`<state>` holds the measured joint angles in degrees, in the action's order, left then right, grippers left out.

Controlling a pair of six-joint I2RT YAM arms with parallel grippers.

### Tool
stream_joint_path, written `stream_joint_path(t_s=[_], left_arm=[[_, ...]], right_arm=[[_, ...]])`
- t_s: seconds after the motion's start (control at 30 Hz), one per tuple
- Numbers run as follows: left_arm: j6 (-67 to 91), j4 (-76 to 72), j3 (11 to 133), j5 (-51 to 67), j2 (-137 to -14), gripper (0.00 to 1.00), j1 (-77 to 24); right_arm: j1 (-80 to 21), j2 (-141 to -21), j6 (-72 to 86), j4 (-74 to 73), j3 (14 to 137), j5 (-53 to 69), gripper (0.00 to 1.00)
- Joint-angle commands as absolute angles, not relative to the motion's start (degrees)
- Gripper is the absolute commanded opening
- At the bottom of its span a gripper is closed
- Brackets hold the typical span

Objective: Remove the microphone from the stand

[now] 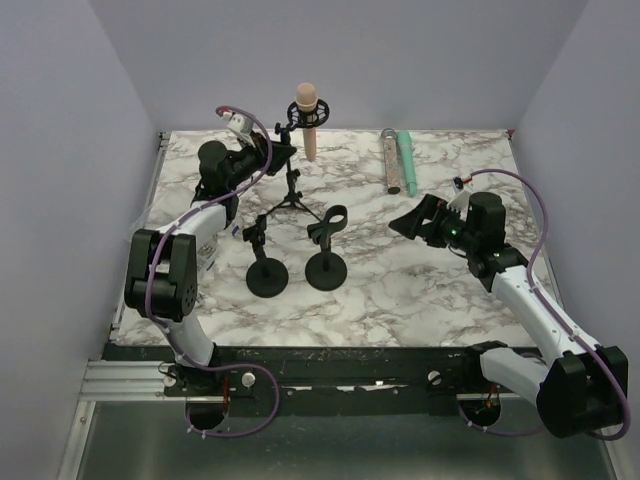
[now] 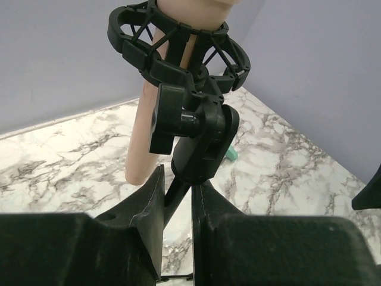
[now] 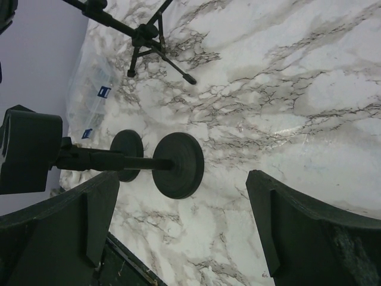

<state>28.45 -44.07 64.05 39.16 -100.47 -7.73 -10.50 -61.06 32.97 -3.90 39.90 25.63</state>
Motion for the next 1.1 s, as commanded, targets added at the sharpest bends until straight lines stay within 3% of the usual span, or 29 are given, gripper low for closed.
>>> stream_joint_path(t_s=[0.0,0.23,0.33,0.57,0.7,0.77,1.07], left_arm=[[37.8,-38.1,56.3,39.5,-98.6,0.00,-9.4],[39.4,-36.0,52.5,38.9,-96.3,0.00,-9.3],[40.4,-34.0,53.3,39.8,-95.6,0.09,-9.3],[44.5,-30.0,55.6,40.6,-92.5,0.52,-9.3],[44.1,-25.2,56.3,41.2,-89.3,0.87,-9.2],[43.6,-22.3,56.4,41.4,-87.0,0.95,-8.9],[37.3,-7.3,58.7,41.3,-75.0,0.99,-5.2]], right_arm=[[-10.5,-59.9,33.5,-2.5,39.9,28.5,0.97],[-10.6,-61.4,32.4,-2.3,41.7,29.1,0.97],[-11.2,-62.6,32.5,-3.3,43.9,27.4,0.97],[-16.5,-68.0,29.7,-9.1,54.4,19.9,0.97],[-21.1,-73.1,28.1,-11.7,62.6,13.8,0.97],[-22.5,-75.9,27.5,-12.5,67.0,11.5,0.97],[-29.4,-90.1,21.4,-14.9,89.1,1.7,0.97]])
